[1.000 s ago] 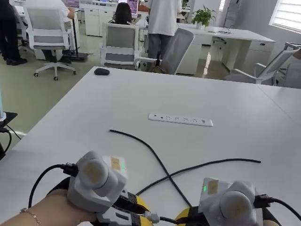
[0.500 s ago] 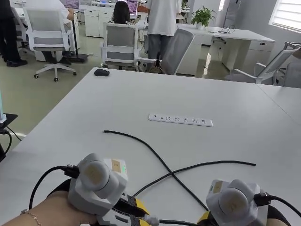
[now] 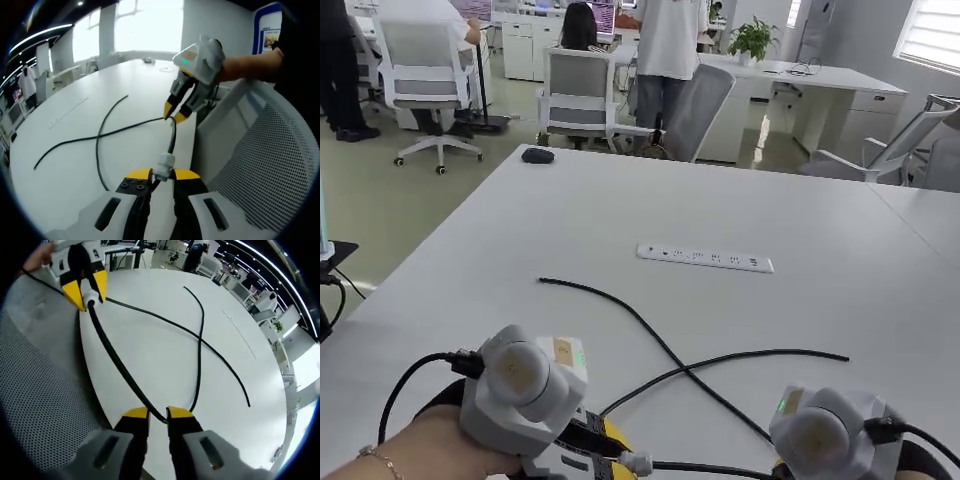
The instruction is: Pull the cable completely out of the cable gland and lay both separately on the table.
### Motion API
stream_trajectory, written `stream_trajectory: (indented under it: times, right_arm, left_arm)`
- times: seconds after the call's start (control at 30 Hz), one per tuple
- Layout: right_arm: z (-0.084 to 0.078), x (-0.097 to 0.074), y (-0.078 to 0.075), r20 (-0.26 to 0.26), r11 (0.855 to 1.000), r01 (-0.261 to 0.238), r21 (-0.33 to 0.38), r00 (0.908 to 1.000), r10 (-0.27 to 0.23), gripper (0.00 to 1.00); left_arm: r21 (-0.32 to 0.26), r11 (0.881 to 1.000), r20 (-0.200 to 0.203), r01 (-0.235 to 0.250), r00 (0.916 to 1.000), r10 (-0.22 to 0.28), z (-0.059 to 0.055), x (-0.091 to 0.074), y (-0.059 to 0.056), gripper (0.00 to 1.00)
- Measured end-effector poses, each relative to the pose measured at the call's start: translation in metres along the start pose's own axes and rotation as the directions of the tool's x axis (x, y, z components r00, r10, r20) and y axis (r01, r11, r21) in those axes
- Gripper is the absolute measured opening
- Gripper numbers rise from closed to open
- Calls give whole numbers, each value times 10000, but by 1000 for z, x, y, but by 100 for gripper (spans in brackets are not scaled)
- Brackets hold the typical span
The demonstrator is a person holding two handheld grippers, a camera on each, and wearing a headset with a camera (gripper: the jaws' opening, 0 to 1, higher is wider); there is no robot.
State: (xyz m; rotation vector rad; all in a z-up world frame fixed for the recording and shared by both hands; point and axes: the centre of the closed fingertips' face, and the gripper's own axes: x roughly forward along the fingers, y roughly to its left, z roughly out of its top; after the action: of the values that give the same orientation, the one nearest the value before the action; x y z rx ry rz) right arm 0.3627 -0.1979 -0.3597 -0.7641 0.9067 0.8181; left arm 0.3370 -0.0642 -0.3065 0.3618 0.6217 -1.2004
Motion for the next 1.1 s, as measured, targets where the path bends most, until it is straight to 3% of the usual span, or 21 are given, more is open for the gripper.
stream_trajectory:
  times: [0.07, 0.1, 0.2, 0.37, 0.53, 0.67, 0.73, 0.8, 1.1]
  right_arm:
    - [15, -1, -1, 759, 9992, 98, 388, 9970, -127, 26]
    - [23, -2, 4, 1115, 9990, -180, 405, 9937, 134, 30]
    - [37, -3, 19, 1631, 9963, -853, -29, 9830, 846, 27]
    - [70, -11, 45, 2868, 9825, -1444, -1173, 9423, 1727, 28]
    - [86, -19, 55, 3513, 9718, -1428, -1878, 9142, 2022, 25]
    - [87, -19, 58, 3519, 9664, -1465, -2111, 9110, 2150, 22]
    - [87, -19, 59, 3468, 9634, -1496, -2223, 9114, 2216, 16]
    - [86, -19, 65, 3448, 9559, -1722, -2381, 9051, 2489, 7]
    - [81, -13, 68, 2995, 9448, -1673, -2818, 9201, 2523, 3]
  left_arm:
    - [35, 10000, -45, 4, 10000, -4, -1, 1, -1, 17]
    - [42, 10000, -15, 42, 10000, -42, 0, 1, -2, 17]
    - [54, 10000, 15, 56, 10000, -56, 2, 2, -2, 17]
    - [148, 9998, -55, 103, 9999, -102, 1, 4, -4, 17]
    - [270, 9993, 20, 258, 9997, -259, 4, 5, -9, 17]
    - [390, 9987, 72, 312, 9995, -315, 6, 6, -10, 17]
    - [392, 9987, 117, 328, 9994, -332, 7, 6, -10, 17]
    - [394, 9988, 197, 279, 9994, -287, 8, 6, -9, 17]
    - [364, 9988, 150, 318, 9994, -324, 7, 6, -8, 17]
